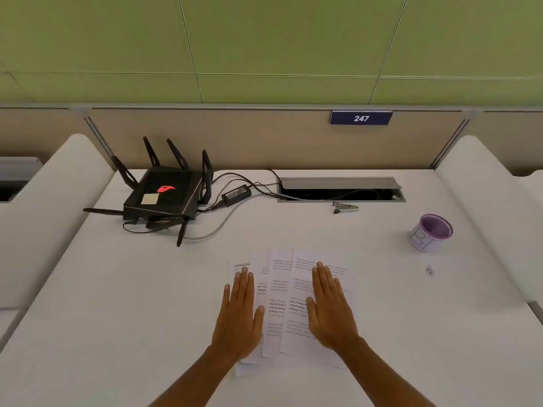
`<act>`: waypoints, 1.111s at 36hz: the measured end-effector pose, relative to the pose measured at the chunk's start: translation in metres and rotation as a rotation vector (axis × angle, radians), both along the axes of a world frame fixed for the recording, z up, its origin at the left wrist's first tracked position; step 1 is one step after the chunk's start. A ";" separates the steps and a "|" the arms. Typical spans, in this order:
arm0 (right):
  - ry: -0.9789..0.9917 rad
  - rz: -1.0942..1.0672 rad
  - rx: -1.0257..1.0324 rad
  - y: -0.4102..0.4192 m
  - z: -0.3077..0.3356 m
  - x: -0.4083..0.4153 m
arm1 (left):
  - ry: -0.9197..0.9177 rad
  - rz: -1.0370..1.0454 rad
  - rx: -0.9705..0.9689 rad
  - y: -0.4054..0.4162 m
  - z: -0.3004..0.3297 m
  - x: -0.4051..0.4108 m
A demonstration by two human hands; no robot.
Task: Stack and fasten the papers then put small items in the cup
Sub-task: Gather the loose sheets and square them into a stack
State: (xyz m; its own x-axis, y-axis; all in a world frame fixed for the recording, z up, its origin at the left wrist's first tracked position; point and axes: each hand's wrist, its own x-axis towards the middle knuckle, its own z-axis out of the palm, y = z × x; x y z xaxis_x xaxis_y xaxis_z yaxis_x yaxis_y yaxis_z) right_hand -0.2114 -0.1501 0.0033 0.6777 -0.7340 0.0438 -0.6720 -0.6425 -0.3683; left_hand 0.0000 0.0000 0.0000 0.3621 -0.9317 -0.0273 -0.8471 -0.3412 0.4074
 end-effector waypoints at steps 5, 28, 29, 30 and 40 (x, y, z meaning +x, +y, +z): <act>0.042 -0.038 0.049 0.016 -0.019 -0.013 | 0.045 0.027 0.037 0.025 -0.022 -0.015; -0.406 -0.500 -0.006 -0.025 -0.014 -0.038 | 0.224 0.317 -0.315 0.011 -0.018 0.030; -0.409 -0.510 -0.017 -0.027 -0.015 -0.040 | 0.247 0.331 -0.334 0.009 -0.016 0.032; -0.400 -0.519 -0.022 -0.029 -0.016 -0.043 | 0.274 0.345 -0.357 0.008 -0.015 0.033; 0.071 -0.386 0.122 -0.030 -0.037 -0.050 | 0.224 0.208 0.097 -0.004 -0.045 0.041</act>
